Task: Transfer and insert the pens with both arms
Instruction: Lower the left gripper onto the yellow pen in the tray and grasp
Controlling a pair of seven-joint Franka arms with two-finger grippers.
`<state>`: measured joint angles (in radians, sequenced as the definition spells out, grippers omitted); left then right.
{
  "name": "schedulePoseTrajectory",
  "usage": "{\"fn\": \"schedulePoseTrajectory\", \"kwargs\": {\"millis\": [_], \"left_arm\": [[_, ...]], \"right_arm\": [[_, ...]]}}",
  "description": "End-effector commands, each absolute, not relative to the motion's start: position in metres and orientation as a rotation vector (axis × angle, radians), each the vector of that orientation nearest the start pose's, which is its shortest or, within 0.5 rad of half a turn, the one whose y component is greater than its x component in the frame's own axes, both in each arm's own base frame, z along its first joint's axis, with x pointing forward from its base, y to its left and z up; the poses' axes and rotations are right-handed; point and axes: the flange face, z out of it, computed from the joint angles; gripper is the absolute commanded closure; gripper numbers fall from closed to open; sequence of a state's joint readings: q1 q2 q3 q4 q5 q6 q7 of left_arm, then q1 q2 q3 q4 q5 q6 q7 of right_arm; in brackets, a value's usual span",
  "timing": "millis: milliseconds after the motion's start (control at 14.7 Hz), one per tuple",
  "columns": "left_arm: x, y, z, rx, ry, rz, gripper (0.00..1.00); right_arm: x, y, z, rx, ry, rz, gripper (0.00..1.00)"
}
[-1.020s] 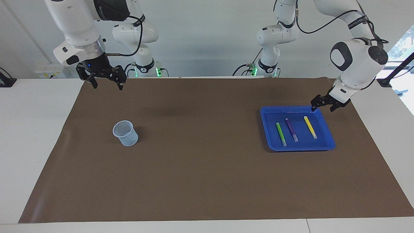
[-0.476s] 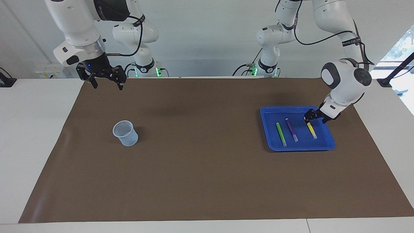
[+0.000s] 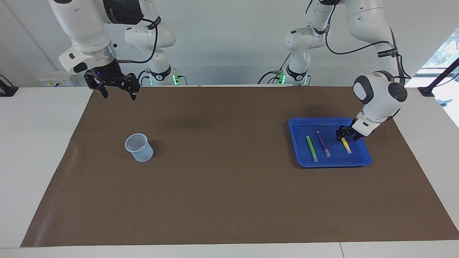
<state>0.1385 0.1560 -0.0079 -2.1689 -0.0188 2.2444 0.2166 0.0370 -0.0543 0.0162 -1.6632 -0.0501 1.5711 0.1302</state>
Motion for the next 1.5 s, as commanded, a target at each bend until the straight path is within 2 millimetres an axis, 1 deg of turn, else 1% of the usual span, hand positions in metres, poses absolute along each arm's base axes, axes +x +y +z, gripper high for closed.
{"fn": "schedulePoseTrajectory", "kwargs": {"millis": [0, 272, 612, 748, 952, 1156, 1224, 1428], "left_arm": [[0.539, 0.069, 0.311, -3.162, 0.090, 0.109, 0.28], [0.539, 0.069, 0.307, -3.163, 0.037, 0.120, 0.37], [0.532, 0.074, 0.299, -3.164, 0.020, 0.129, 0.43], [0.531, 0.074, 0.298, -3.164, 0.020, 0.132, 0.48], [0.532, 0.074, 0.298, -3.165, 0.016, 0.134, 0.67], [0.533, 0.073, 0.300, -3.166, 0.016, 0.131, 0.93], [0.533, 0.073, 0.300, -3.166, 0.016, 0.134, 1.00], [0.533, 0.074, 0.300, -3.166, 0.014, 0.134, 1.00]], "right_arm": [[0.530, 0.023, 0.610, -3.172, 0.143, 0.066, 0.00], [0.530, 0.021, 0.610, -3.172, 0.150, 0.068, 0.00], [0.530, 0.019, 0.611, -3.170, 0.155, 0.066, 0.00], [0.530, 0.018, 0.610, -3.170, 0.158, 0.071, 0.00], [0.530, 0.018, 0.610, -3.170, 0.160, 0.071, 0.00], [0.530, 0.018, 0.610, -3.170, 0.158, 0.071, 0.00], [0.530, 0.018, 0.610, -3.170, 0.158, 0.071, 0.00], [0.530, 0.018, 0.611, -3.170, 0.158, 0.069, 0.00]]}}
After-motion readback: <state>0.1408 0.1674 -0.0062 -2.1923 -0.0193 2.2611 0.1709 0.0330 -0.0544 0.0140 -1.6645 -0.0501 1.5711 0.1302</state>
